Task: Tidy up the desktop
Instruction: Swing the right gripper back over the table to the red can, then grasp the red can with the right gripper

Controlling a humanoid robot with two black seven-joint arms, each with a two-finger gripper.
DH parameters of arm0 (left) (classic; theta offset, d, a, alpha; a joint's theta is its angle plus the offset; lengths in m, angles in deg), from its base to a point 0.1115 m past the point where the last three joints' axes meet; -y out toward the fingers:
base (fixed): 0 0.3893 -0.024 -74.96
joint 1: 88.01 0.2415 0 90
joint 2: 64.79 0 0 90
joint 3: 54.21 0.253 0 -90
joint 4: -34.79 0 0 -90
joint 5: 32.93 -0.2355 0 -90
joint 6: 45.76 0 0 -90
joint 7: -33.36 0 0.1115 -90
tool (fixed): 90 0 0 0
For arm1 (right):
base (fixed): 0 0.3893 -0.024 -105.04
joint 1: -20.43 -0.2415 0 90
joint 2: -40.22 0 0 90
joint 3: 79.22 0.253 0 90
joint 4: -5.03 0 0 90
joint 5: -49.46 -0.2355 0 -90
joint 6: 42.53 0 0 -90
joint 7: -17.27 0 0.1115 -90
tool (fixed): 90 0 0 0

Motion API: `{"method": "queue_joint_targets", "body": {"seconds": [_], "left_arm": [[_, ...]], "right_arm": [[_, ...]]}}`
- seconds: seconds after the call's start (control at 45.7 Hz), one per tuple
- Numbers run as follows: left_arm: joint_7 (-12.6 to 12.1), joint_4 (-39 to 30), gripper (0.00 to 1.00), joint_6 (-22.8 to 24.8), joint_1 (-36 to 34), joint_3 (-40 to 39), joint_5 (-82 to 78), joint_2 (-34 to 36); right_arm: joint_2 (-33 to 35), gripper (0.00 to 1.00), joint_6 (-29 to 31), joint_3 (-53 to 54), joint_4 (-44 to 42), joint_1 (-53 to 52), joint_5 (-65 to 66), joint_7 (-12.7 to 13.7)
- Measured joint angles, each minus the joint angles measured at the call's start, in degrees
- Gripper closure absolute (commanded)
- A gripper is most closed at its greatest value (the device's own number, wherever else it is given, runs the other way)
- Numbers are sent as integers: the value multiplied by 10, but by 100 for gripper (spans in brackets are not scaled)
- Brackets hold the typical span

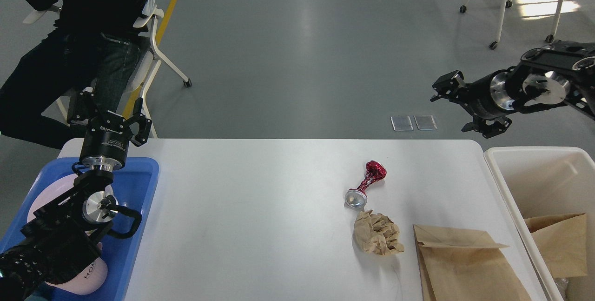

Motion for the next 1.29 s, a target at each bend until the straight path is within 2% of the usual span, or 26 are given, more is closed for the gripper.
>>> {"method": "queue_joint_targets", "body": {"seconds": [0.241,0.438,0.547,0.744,0.985,1.292], "left_arm": [[0,0,3,0,0,0,0,0],[0,0,3,0,0,0,0,0],[0,0,3,0,0,0,0,0],[0,0,3,0,0,0,0,0],[0,0,3,0,0,0,1,0],[0,0,3,0,0,0,0,0]], "right_arm": [[-78,0,30,-87,103,-135,-1,0],[-137,0,68,-100,123,-182,-1,0],[-155,0,43,-93,98,-142,1,1],[-179,0,-31,-67,36,-10,2,1],[-237,0,-80,-60,-80,131,2,1],[-276,0,-171,-64,-147,212,5,2]]}}
